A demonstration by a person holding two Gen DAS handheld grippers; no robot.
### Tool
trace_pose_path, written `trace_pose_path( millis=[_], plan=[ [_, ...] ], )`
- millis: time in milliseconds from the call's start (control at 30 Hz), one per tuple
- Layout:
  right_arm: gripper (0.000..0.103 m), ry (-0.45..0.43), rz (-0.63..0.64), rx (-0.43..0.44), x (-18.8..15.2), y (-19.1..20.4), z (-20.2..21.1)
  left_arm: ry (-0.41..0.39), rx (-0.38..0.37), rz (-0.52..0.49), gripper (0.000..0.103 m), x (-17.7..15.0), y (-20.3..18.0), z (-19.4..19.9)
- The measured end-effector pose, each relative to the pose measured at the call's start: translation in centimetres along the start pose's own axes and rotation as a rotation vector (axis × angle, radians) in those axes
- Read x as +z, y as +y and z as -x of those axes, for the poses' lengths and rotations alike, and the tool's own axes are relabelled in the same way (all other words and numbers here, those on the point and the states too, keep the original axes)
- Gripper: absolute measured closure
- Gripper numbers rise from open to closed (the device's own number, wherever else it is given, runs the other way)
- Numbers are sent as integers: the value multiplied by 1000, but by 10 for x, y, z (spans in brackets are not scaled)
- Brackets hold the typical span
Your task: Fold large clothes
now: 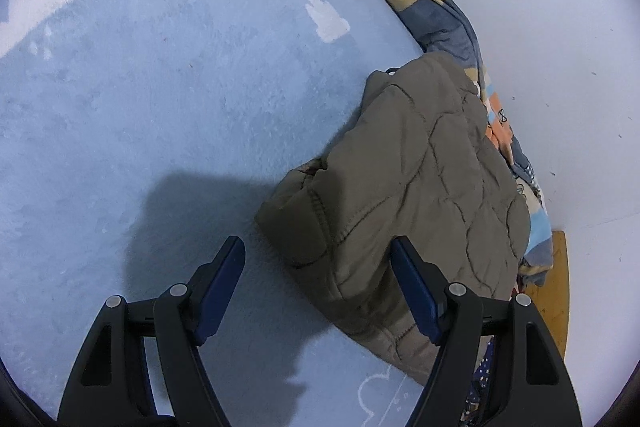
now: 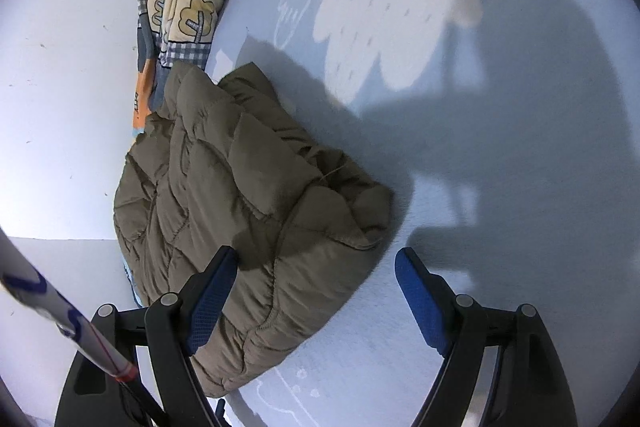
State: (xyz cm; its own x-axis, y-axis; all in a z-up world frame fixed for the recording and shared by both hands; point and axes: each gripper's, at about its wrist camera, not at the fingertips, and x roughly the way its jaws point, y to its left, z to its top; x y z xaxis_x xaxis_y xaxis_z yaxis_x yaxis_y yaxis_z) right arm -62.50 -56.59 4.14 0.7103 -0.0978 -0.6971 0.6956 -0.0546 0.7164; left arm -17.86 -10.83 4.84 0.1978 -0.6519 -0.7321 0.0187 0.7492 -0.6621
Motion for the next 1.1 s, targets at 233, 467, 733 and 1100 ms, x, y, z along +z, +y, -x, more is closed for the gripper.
trace_pose_path(
  millis=[233, 467, 733, 1100],
  plan=[
    [16, -9, 42, 51, 5, 2, -24, -40, -16, -24, 28, 6, -4, -17],
    [51, -29, 150, 34, 10, 21, -26, -119, 135, -284, 49, 2, -48, -23],
    [65, -189, 633, -331, -31, 105, -13, -248, 347, -618, 62, -23, -96, -11],
    [66, -261, 793, -429, -54, 130, 2, -313, 352, -690, 63, -27, -115, 8]
  ],
)
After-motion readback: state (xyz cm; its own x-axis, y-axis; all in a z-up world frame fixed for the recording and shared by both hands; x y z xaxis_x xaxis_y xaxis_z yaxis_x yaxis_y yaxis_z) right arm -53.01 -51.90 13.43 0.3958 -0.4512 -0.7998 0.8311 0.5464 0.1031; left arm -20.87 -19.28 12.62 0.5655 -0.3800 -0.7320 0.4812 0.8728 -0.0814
